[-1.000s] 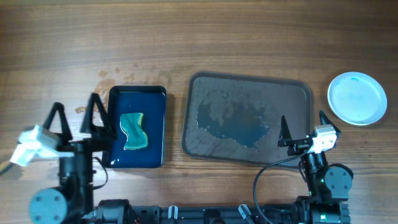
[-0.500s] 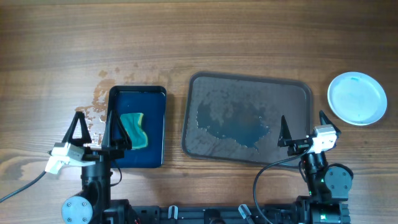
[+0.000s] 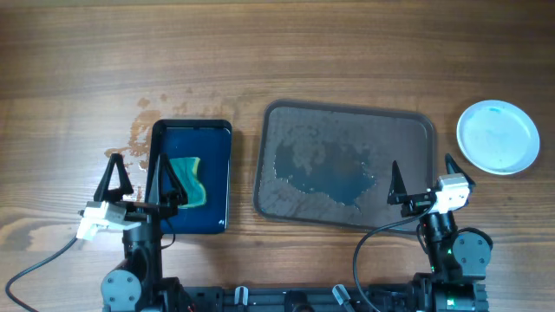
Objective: Clean dirty plates on tray and stack at the side
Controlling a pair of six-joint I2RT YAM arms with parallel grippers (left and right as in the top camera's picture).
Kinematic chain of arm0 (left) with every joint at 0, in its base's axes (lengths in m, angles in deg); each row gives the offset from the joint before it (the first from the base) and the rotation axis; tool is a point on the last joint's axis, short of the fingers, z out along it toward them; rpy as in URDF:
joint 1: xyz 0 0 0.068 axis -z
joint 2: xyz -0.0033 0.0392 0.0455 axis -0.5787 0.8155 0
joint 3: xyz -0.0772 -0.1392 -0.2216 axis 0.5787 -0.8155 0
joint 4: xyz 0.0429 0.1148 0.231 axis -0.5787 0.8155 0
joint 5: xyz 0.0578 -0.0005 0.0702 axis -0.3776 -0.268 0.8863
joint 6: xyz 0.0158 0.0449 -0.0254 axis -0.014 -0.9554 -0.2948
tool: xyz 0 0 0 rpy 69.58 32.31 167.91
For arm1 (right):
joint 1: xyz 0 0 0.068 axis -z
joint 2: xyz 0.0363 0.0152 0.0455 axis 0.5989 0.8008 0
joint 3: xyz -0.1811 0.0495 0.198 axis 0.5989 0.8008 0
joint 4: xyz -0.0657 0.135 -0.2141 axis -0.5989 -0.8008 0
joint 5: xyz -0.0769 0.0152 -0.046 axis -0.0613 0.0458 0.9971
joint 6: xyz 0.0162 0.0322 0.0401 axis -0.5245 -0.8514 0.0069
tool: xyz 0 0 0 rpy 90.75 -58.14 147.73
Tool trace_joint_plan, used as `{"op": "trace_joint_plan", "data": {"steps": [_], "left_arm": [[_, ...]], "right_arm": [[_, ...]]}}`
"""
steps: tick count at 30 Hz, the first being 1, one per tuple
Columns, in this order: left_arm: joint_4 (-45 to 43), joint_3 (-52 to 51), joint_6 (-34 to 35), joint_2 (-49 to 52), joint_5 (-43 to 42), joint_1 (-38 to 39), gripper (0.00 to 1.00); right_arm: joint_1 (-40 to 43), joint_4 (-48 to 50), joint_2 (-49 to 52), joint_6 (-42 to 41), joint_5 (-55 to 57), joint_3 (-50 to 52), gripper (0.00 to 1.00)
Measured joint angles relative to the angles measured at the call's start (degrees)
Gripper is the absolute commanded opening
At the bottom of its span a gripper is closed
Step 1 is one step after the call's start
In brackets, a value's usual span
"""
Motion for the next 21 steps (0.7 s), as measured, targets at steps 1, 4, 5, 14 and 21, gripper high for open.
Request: {"op": "trace_joint_plan", "data": {"steps": [1, 4, 5, 14, 21], "left_arm": [[0.02, -0.20, 0.00, 0.00, 0.00, 0.00, 1.00], [1.57, -0.37, 0.00, 0.00, 0.00, 0.00, 1.00], [3.65, -0.35, 0.00, -0.02, -0.04, 0.00, 1.00], [24.59, -0.68, 0.00, -0.09, -0.59, 0.00, 1.00], [26.82, -0.72, -3.39, -0.04, -2.56, 0.00, 1.00]], "right_arm": [[0.00, 0.00, 0.00, 0.02, 0.02, 0.00, 1.00], [0.00, 0.00, 0.00, 0.02, 0.02, 0.00, 1.00], [0.00, 0.00, 0.00, 0.02, 0.02, 0.00, 1.00], [0.00, 0.00, 0.00, 0.02, 0.02, 0.00, 1.00], [0.00, 0.00, 0.00, 0.02, 0.02, 0.00, 1.00]]}}
